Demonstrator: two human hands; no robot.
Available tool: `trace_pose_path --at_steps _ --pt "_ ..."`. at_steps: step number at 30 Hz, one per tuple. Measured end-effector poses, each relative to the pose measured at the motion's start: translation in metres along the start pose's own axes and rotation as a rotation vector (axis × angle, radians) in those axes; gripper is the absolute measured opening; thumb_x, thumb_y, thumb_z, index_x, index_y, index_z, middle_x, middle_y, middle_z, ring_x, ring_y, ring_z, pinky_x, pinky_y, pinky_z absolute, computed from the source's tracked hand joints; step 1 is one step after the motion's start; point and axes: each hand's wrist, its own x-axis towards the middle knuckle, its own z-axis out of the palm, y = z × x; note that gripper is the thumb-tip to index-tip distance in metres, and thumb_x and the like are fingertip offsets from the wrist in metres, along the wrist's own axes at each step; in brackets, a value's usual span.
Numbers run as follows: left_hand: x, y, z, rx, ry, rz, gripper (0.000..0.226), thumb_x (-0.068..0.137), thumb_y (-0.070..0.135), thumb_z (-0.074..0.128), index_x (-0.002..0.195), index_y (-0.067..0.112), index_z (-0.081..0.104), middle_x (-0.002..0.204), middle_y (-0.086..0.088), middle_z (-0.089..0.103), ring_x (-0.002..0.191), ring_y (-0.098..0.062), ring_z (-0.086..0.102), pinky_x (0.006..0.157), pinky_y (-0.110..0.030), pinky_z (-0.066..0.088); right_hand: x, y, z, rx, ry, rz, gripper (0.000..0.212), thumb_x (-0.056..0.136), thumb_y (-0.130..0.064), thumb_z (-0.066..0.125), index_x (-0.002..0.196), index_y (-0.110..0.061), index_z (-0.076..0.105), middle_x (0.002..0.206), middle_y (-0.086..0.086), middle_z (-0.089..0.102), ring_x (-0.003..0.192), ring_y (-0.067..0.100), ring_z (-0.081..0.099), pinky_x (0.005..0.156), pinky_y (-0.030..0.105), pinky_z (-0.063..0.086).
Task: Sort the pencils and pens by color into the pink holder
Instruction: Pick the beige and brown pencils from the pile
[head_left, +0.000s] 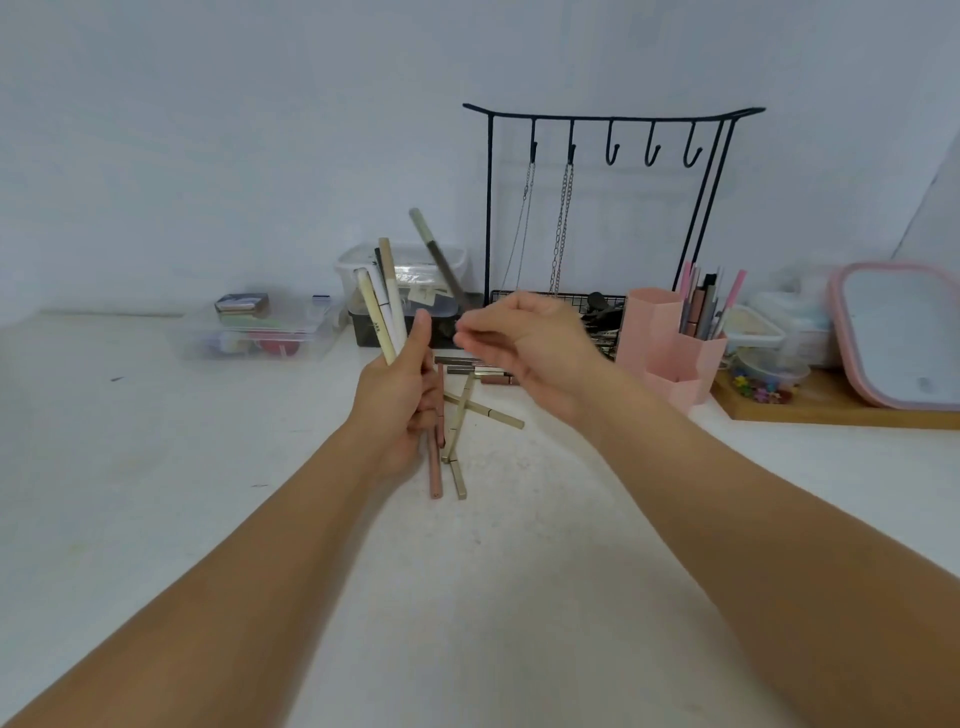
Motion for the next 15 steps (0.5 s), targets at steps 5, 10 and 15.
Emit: trace_pose_path --at_steps 5,10,15 --pt "0.000 0.004 -0.002 -0.066 -0.012 0.080 0.043 0.074 0.050 0.077 0.066 0.019 0.049 0.044 0.007 0.040 0.034 -0.005 0.033 0.031 -0.018 0.029 -0.007 0.033 0.010 -0.010 -0.133 0.109 0.020 0.081 0.010 0.073 0.079 -0.004 0.060 0.080 0.016 0.069 0.072 0.022 0.073 0.069 0.026 0.062" --pt "0.000 0.002 -0.003 0.006 -0.025 0.094 0.026 0.080 0.024 0.084 0.082 0.005 0.066 0.061 -0.004 0.066 0.049 -0.014 0.062 0.041 -0.020 0.046 -0.008 0.037 0.006 -0.284 -0.139 0.001 0.025 0.073 0.013 0.080 0.081 -0.001 0.060 0.072 0.017 0.064 0.061 0.019 0.070 0.066 0.029 0.063" --pt "0.003 -0.006 0.000 0.094 -0.030 0.068 0.029 0.093 0.032 0.073 0.082 0.006 0.066 0.061 -0.005 0.062 0.045 -0.013 0.059 0.039 -0.020 0.040 -0.001 0.041 0.002 -0.617 -0.112 -0.171 0.031 0.067 0.003 0.089 0.079 -0.004 0.061 0.064 0.006 0.064 0.055 0.013 0.061 0.059 0.030 0.058"
